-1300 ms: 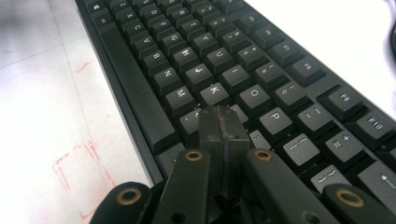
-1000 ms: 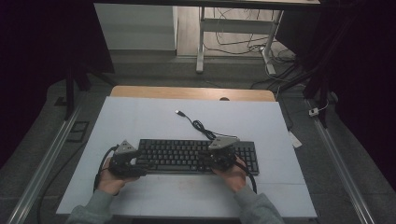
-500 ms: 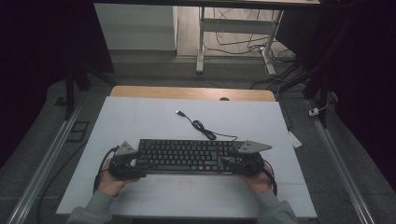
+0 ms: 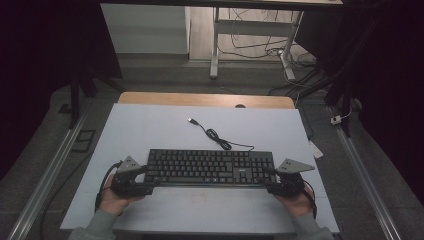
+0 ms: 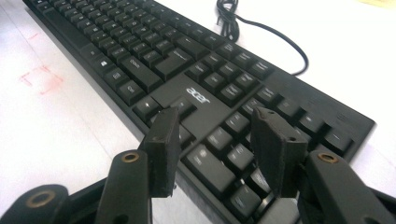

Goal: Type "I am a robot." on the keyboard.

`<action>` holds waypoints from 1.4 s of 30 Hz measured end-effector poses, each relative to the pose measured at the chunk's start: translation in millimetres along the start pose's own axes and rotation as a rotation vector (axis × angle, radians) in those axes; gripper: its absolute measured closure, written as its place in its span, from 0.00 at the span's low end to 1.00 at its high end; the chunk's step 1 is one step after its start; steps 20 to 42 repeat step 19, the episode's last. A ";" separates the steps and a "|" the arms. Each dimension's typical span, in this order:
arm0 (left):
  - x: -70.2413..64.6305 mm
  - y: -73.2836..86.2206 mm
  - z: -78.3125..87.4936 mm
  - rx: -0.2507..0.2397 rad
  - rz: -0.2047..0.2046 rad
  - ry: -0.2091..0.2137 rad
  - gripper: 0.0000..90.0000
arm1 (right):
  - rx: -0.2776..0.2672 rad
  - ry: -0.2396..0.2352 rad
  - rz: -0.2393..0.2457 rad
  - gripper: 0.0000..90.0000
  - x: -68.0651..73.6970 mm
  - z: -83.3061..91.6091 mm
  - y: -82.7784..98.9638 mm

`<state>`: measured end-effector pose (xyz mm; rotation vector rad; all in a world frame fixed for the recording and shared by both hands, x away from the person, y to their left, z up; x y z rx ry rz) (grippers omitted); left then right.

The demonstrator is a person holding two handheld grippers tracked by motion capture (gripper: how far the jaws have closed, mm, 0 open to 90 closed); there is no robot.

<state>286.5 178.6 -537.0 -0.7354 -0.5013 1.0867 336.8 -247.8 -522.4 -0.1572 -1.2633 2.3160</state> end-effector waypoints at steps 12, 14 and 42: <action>-2.3 3.4 3.4 -0.011 -0.013 0.000 0.30 | 0.006 0.006 -0.003 0.57 -2.8 10.6 10.6; -2.1 3.4 3.3 -0.011 -0.013 0.000 0.30 | 0.006 0.006 -0.003 0.57 -3.1 10.7 11.1; -2.4 2.7 4.1 -0.019 -0.017 0.000 0.30 | 0.006 0.000 0.005 0.56 -2.6 10.4 11.5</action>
Point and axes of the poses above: each handheld gripper's, and its own axes: z roughly backward along the jaws, y roughly out of its underside, x roughly to its left, the point moved 5 cm from there along -z, roughly forward along the jaws, and after that the axes turned 15 degrees about -y, right-handed, at the moved point
